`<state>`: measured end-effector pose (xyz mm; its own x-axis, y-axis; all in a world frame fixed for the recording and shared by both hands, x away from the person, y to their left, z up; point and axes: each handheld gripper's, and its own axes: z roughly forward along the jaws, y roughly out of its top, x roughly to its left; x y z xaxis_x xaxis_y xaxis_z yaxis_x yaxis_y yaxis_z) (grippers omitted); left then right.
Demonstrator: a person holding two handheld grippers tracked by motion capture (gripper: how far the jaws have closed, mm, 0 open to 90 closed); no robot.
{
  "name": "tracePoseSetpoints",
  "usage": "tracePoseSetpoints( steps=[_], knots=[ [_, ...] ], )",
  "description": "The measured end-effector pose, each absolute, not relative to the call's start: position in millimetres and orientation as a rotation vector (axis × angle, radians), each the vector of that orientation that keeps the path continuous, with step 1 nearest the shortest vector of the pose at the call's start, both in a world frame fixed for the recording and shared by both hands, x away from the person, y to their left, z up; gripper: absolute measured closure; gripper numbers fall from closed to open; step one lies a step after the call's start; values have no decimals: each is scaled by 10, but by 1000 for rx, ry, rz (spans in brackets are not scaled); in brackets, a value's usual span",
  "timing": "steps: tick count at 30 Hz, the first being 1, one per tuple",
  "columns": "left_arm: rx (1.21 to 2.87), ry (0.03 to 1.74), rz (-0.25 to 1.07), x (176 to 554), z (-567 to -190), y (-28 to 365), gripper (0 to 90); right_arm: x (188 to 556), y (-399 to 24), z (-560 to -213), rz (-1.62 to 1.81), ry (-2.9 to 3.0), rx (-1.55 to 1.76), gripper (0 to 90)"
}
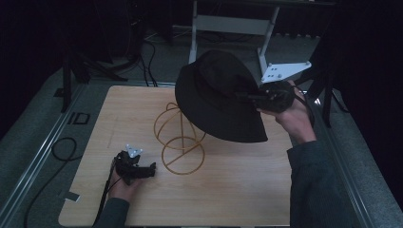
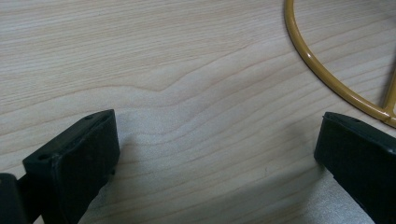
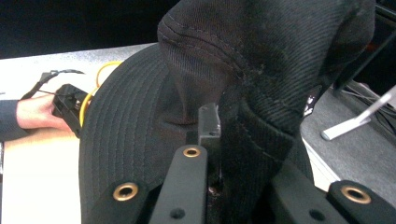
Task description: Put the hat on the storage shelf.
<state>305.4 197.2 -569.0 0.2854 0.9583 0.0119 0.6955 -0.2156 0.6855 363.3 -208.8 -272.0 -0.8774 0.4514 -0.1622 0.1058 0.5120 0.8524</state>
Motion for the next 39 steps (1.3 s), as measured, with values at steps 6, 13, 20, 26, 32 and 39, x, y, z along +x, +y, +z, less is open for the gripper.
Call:
tracePoseSetpoints(
  steps=[6,13,20,26,32,39],
  knots=[
    [1985,1477,600,3055,-5691,1970,3,3597,-1968,-2706,1345,2416,407,885],
    [1986,1477,603,3055,-5691,1970,3,3615,-1784,-2751,1335,2457,384,884],
    [1990,1475,602,3055,-5689,1973,3,3633,-1554,-2834,1332,2509,344,883],
    [1990,1475,603,3055,-5690,1973,3,3635,-1364,-2915,1326,2557,307,882],
    [1990,1475,603,3055,-5690,1973,3,3624,-1188,-3008,1300,2604,274,882],
    [1990,1475,603,3055,-5690,1973,2,3677,-1148,-3099,1298,2634,310,874]
  ],
)
